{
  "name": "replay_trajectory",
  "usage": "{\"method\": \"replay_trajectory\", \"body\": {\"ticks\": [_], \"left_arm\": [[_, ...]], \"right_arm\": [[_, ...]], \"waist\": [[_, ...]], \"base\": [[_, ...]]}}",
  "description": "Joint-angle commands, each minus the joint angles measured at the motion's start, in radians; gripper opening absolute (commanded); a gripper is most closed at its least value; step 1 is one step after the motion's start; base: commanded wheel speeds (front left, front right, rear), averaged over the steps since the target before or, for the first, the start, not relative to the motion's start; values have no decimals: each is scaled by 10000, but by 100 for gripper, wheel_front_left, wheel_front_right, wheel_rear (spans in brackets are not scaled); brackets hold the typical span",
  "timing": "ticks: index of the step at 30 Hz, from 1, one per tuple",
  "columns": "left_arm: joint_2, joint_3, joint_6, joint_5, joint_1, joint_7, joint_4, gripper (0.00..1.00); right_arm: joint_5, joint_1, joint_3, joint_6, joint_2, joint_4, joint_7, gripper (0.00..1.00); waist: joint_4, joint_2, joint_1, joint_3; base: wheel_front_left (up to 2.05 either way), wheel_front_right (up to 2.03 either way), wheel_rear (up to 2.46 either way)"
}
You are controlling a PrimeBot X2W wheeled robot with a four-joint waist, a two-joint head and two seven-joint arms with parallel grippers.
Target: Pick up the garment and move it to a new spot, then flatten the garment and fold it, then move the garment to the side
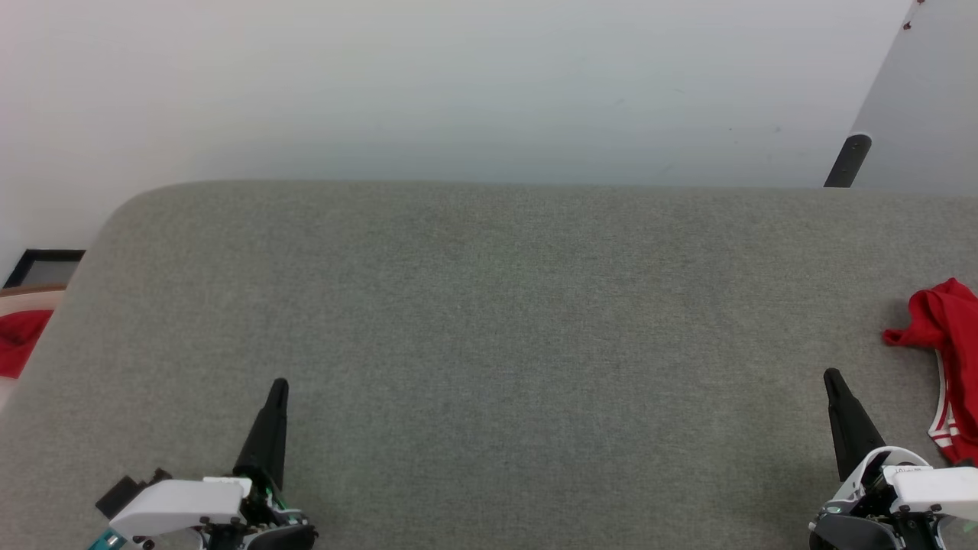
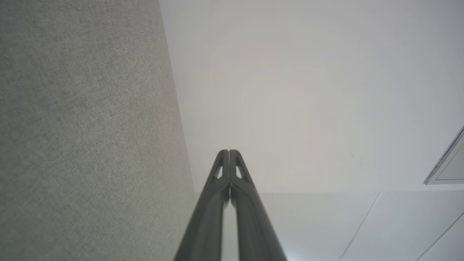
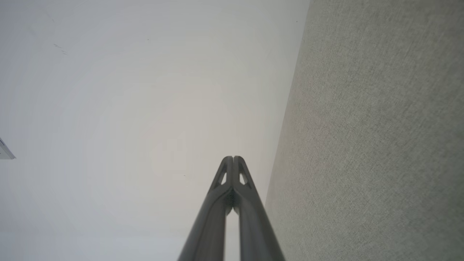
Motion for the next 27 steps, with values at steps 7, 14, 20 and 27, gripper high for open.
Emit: {"method": "replay_trajectory", "body": {"ticks": [7,14,20,27], "left_arm": [[3,18,-4,-36,-90,12,9,0],[3,18,-4,-36,-90,12,9,0],[3,17,-4,-36,-90,11,9,0],[3,20,-4,-36,-90,11,8,0]], "right_arm": [[41,-27,33,4,28,1,16,0],[41,-27,34,4,28,1,16,0],[42,-27,34,4,28,1,16,0],[42,-27,34,4,28,1,16,0]], "waist": [[0,-1,0,0],[0,-1,0,0],[0,-1,0,0],[0,-1,0,0]], "base": [[0,0,0],[0,0,0],[0,0,0],[0,0,0]]}}
